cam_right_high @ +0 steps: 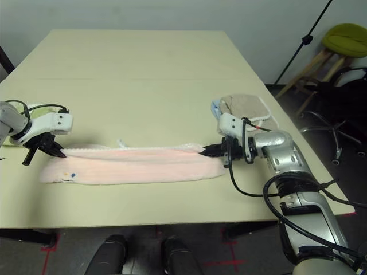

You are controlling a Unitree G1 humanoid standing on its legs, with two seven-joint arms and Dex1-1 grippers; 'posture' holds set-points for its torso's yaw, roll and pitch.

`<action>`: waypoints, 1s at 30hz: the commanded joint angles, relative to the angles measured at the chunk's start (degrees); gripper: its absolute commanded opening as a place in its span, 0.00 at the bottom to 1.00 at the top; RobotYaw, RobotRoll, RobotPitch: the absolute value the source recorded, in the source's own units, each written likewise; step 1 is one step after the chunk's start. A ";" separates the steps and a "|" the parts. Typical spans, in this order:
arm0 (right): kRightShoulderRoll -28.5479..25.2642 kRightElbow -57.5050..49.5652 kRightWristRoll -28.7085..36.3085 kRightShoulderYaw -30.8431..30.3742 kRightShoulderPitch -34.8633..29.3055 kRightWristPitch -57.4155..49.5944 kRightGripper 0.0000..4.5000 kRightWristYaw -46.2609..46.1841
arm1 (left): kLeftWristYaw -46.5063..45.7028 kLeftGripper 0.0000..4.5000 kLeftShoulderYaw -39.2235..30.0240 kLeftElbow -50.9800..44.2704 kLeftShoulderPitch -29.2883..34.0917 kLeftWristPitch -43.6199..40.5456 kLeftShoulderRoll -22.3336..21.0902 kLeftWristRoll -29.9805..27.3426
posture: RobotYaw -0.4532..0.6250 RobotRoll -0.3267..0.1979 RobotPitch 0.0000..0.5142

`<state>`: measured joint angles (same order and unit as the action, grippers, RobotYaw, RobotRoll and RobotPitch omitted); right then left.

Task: Fold the towel and set it aside.

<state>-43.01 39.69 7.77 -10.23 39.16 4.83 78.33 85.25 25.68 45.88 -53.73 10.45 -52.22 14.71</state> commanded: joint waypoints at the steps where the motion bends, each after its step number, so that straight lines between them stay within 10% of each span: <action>1: 0.00 2.18 -1.72 0.63 0.41 0.52 0.00 -0.66 | -1.91 0.24 -0.95 2.39 -0.31 1.07 0.02 1.67 | 0.56 0.62 0.29; 5: 1.54 4.62 -2.98 1.04 2.26 2.13 0.05 -3.76 | -6.52 0.53 -2.00 4.26 -1.25 2.16 0.56 2.68 | 0.57 0.62 0.29; 12: 1.97 3.98 1.58 5.24 6.21 -4.27 0.55 -2.60 | -9.16 1.00 -8.46 2.78 -2.23 -2.11 -1.31 -1.08 | 0.57 0.62 0.29; 18: -4.78 -1.13 3.45 5.39 6.28 -15.85 0.99 6.77 | -5.43 1.00 -18.23 -9.81 3.14 -18.86 -3.25 -11.81 | 0.57 0.62 0.29; 30: -7.41 -21.62 12.40 12.82 -4.18 -46.56 0.99 -0.24 | -12.34 1.00 -38.88 -44.49 26.43 -55.92 0.40 -38.35 | 0.59 0.62 0.32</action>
<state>-50.68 21.62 17.22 0.52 36.35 -37.82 79.21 74.74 -10.98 3.94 -28.97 -42.70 -52.24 -21.17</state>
